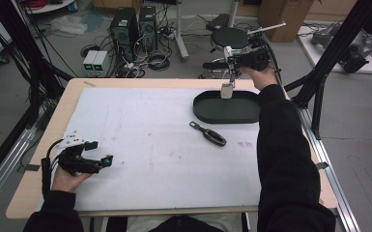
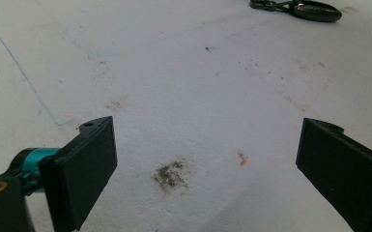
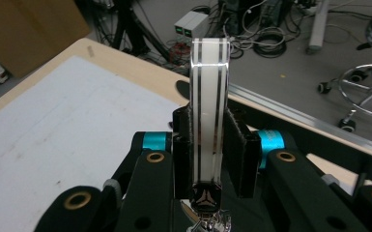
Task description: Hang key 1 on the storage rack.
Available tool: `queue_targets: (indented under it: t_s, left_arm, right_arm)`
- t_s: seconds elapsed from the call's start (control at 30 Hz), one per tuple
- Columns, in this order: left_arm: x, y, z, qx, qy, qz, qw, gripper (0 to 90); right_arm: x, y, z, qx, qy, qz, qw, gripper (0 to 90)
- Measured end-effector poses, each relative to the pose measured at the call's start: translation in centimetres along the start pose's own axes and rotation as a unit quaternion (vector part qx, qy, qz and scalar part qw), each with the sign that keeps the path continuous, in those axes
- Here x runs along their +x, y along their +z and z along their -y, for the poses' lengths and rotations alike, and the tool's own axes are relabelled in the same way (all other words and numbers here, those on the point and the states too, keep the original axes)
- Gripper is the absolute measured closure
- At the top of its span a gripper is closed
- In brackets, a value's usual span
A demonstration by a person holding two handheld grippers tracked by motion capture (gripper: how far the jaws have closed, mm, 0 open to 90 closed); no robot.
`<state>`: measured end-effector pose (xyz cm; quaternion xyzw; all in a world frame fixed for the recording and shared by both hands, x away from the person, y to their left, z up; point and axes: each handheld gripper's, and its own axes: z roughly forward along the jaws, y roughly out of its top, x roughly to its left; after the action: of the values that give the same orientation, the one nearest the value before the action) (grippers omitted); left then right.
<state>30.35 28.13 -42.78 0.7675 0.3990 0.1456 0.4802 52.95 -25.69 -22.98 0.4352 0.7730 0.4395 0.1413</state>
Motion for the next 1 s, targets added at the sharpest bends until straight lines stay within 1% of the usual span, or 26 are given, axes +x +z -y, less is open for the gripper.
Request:
queue_targets:
  t_s: [0.1, 0.17, 0.2, 0.3, 0.33, 0.37, 0.4, 0.47, 0.53, 0.6, 0.63, 0.77, 1.0]
  left_arm:
    - [0.0, 0.1, 0.0, 0.000, -0.001, -0.001, 1.0000, 7.8]
    - [0.1, 0.1, 0.0, 0.002, -0.001, -0.001, 1.0000, 7.7]
    - [0.1, 0.1, 0.0, 0.002, -0.002, -0.002, 1.0000, 7.7]
    - [0.1, 0.1, 0.0, 0.001, -0.004, -0.002, 1.0000, 7.8]
    - [0.1, 0.1, 0.0, 0.001, -0.004, -0.002, 1.0000, 7.8]
    - [0.1, 0.1, 0.0, 0.002, -0.003, -0.003, 1.0000, 7.8]
    - [0.1, 0.1, 0.0, 0.001, -0.005, -0.002, 1.0000, 7.7]
    - [0.1, 0.1, 0.0, 0.002, -0.004, -0.002, 1.0000, 7.8]
    - [0.1, 0.1, 0.0, 0.002, -0.005, -0.001, 1.0000, 7.8]
    - [0.1, 0.2, 0.0, 0.002, -0.005, -0.001, 1.0000, 7.8]
    - [0.1, 0.2, 0.0, 0.004, -0.004, 0.000, 1.0000, 7.8]
    - [0.1, 0.2, 0.0, 0.005, -0.004, 0.000, 1.0000, 7.8]
    - [0.1, 0.3, 0.0, 0.004, -0.005, 0.002, 1.0000, 7.9]
  right_arm:
    - [-0.4, 0.0, -0.6, -0.002, 0.003, 0.014, 0.9999, 75.5]
    - [-0.5, -0.1, -0.9, -0.002, 0.006, 0.015, 0.9999, 75.5]
    - [-0.6, -0.1, -1.1, -0.008, 0.004, 0.016, 0.9998, 75.6]
    - [-0.7, 0.0, -1.7, -0.012, 0.006, 0.018, 0.9998, 75.5]
    - [-0.6, 0.1, -1.9, -0.008, 0.007, 0.022, 0.9997, 75.5]
    - [-0.6, 0.3, -2.2, -0.007, -0.003, 0.033, 0.9994, 75.5]
    - [-0.5, 0.5, -2.5, -0.004, -0.001, 0.035, 0.9994, 75.5]
    - [-0.5, 0.6, -2.5, -0.009, -0.002, 0.039, 0.9992, 75.5]
    - [-0.7, 0.9, -2.6, -0.015, 0.008, 0.043, 0.9989, 75.5]
    - [-0.8, 1.0, -2.6, -0.015, 0.007, 0.047, 0.9988, 75.5]
    - [-0.8, 1.1, -2.6, -0.012, 0.011, 0.048, 0.9987, 75.5]
    - [-0.9, 1.4, -2.6, -0.023, 0.012, 0.045, 0.9987, 75.5]
    - [-0.7, 2.0, -2.7, -0.023, 0.019, 0.062, 0.9976, 75.5]
